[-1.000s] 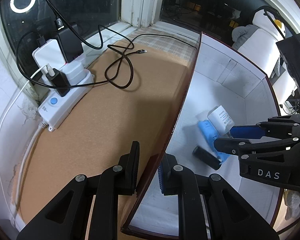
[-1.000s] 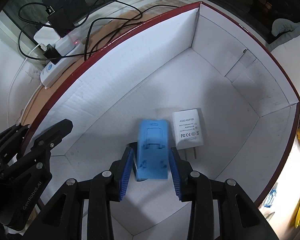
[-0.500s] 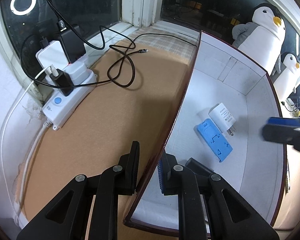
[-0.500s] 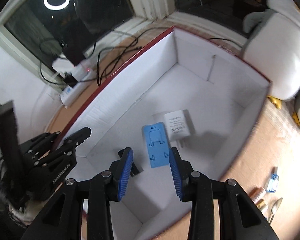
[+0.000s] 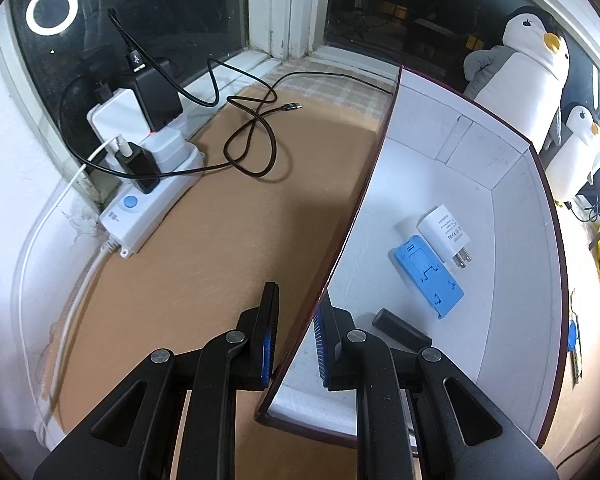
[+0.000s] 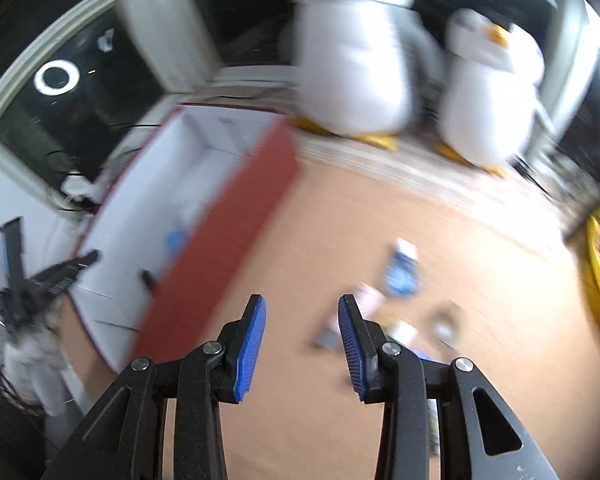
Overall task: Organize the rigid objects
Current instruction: 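Release the blue phone stand and move the right gripper back to the items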
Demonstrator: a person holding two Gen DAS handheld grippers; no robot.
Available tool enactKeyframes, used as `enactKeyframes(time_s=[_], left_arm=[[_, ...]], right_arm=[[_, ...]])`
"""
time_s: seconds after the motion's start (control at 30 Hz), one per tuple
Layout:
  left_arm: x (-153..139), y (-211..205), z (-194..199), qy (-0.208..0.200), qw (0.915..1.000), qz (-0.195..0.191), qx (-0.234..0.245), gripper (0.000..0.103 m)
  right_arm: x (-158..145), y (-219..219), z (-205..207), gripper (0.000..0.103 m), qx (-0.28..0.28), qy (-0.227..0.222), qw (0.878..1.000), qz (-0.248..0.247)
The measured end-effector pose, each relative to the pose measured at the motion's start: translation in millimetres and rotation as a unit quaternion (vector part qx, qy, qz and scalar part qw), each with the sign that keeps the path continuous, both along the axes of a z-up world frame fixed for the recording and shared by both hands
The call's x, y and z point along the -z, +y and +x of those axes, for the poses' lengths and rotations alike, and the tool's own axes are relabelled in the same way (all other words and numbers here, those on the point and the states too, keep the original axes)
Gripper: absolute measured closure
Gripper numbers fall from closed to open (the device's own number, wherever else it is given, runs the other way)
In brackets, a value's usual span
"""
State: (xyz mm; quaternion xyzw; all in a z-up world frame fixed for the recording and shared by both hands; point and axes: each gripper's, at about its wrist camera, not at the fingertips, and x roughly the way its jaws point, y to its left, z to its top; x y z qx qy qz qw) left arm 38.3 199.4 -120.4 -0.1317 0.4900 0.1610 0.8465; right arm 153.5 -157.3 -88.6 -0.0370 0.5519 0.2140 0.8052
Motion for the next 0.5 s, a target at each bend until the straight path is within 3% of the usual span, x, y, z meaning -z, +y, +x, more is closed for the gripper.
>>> enactKeyframes(time_s=[0.27,0.5], left_arm=[[-2,-3,-3,0.001,1.0000,0.001,-0.006,0.088],[-3,-5,-5,0.004,0.9999,0.004,-0.009,0.087]], right_arm=[[47,-84,4,0.069,0.061,0.026,0.996,-0.054],[82,-101,9,0.077,0.066,0.049,0.994,-0.066]])
